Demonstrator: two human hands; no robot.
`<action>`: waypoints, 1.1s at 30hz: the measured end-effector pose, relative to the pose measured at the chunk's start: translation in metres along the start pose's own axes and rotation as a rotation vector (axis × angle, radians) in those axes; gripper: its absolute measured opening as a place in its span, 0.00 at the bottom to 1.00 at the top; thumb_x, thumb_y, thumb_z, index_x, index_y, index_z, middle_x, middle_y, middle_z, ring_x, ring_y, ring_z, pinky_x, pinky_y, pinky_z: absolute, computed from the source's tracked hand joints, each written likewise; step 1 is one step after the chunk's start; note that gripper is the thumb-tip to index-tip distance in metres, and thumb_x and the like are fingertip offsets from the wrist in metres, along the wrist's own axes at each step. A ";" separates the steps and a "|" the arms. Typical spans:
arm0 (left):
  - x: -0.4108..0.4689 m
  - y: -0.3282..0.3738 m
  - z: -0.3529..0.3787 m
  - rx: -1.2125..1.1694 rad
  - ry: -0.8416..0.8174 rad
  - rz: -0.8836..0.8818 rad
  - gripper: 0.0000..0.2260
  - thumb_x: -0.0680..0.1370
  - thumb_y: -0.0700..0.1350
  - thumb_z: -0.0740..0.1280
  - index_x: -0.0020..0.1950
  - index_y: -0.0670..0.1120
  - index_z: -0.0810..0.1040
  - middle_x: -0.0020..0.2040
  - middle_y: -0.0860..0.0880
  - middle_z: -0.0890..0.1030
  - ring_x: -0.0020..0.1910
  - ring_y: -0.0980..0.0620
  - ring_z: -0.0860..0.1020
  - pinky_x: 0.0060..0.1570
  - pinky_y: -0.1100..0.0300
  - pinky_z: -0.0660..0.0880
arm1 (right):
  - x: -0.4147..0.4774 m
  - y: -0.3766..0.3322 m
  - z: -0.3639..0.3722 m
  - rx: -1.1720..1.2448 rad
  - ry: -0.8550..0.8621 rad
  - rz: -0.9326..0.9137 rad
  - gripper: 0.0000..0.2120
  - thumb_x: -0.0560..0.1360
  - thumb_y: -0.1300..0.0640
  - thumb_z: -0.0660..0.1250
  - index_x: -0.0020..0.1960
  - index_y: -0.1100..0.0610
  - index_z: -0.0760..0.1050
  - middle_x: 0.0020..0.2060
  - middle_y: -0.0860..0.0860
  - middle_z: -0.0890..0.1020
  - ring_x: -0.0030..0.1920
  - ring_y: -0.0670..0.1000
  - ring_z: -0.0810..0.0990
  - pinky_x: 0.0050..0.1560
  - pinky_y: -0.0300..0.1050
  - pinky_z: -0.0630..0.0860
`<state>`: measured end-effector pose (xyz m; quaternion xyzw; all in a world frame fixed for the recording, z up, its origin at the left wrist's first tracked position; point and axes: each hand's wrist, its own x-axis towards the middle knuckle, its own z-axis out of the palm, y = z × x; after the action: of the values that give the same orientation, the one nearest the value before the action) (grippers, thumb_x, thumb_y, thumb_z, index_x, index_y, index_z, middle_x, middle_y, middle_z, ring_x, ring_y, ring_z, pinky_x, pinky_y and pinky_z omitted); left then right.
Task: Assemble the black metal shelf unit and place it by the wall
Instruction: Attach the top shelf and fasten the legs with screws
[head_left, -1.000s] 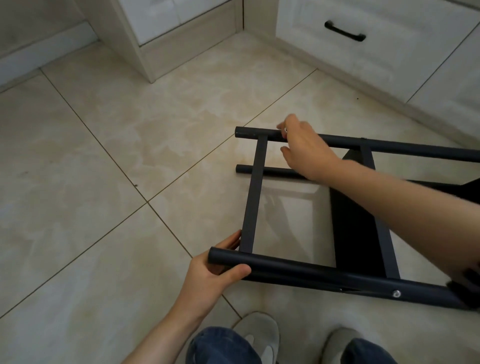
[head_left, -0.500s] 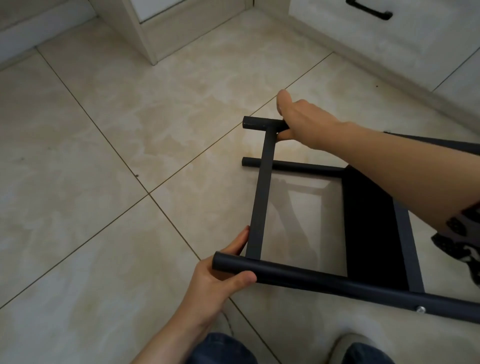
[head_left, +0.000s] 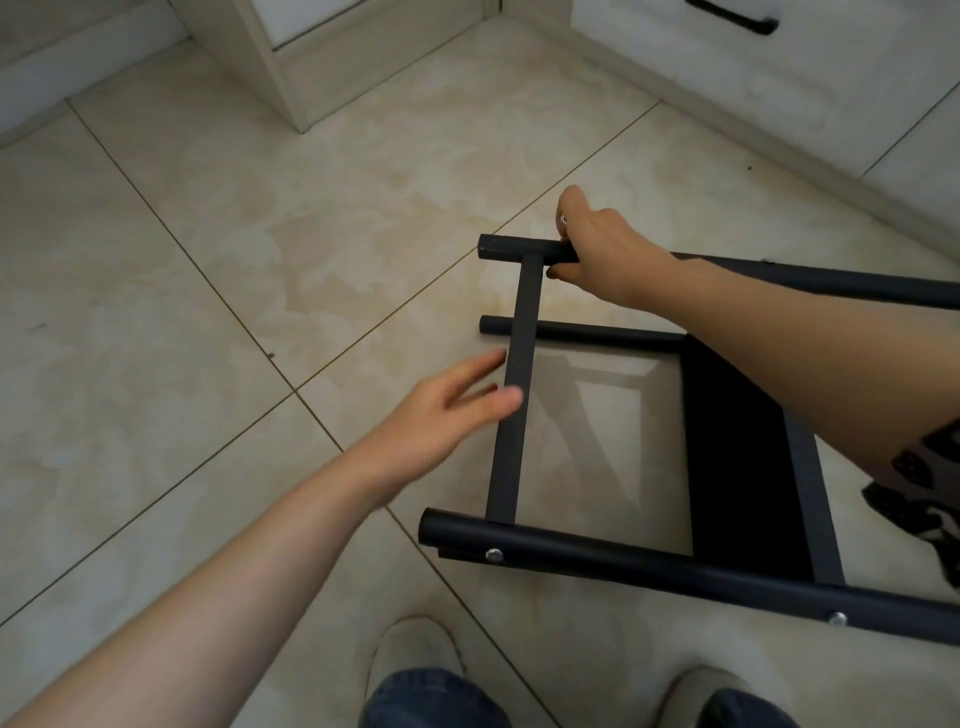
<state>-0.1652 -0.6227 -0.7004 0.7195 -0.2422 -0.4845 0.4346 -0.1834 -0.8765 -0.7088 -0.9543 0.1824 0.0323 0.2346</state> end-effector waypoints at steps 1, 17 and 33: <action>0.018 0.011 0.002 0.037 0.058 0.000 0.30 0.78 0.55 0.71 0.78 0.52 0.66 0.74 0.57 0.71 0.69 0.59 0.73 0.69 0.62 0.70 | 0.000 0.000 0.001 0.014 0.007 0.004 0.17 0.78 0.60 0.68 0.53 0.57 0.59 0.42 0.58 0.74 0.42 0.62 0.76 0.43 0.57 0.76; 0.131 0.065 0.034 0.350 0.451 -0.175 0.11 0.81 0.36 0.60 0.64 0.38 0.72 0.64 0.39 0.74 0.46 0.44 0.73 0.45 0.56 0.70 | -0.001 0.001 0.001 0.125 0.043 0.007 0.18 0.76 0.64 0.68 0.52 0.56 0.58 0.47 0.61 0.78 0.46 0.63 0.78 0.48 0.62 0.77; 0.133 0.060 0.042 0.476 0.545 -0.183 0.12 0.80 0.33 0.62 0.63 0.38 0.74 0.60 0.40 0.76 0.55 0.40 0.78 0.46 0.54 0.72 | -0.002 0.001 0.004 0.012 0.055 -0.022 0.18 0.77 0.64 0.67 0.53 0.56 0.57 0.41 0.57 0.74 0.42 0.63 0.77 0.42 0.60 0.77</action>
<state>-0.1441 -0.7720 -0.7198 0.9216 -0.1582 -0.2423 0.2587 -0.1852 -0.8746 -0.7122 -0.9554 0.1784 0.0023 0.2354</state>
